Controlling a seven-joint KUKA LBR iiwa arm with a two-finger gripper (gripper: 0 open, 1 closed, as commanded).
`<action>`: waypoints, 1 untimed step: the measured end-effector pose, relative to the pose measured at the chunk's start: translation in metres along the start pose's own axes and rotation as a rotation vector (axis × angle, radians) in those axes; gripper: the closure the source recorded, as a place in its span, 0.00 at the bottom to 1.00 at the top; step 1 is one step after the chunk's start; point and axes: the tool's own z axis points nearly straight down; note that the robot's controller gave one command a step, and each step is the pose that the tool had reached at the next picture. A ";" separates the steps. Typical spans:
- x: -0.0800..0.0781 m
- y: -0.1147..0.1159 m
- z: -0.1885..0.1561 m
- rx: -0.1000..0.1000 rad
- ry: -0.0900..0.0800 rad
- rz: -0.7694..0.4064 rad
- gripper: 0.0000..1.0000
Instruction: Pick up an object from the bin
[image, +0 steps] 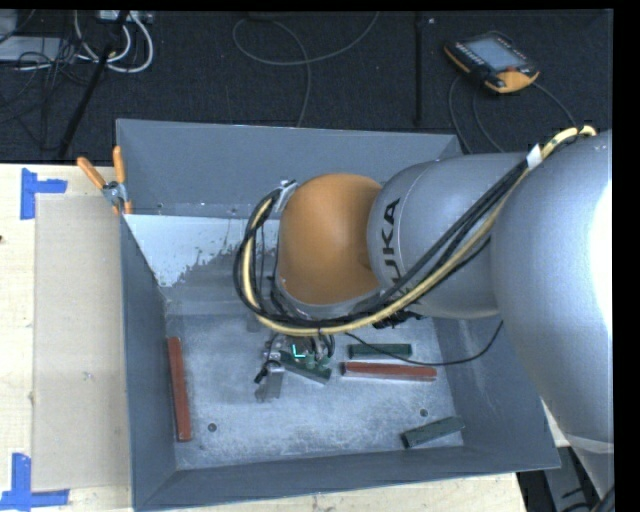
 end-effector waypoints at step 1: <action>-0.002 -0.001 -0.004 -0.001 -0.007 0.004 0.00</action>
Offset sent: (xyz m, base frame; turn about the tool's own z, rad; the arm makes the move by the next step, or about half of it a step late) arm 0.0442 -0.0578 0.0002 0.0840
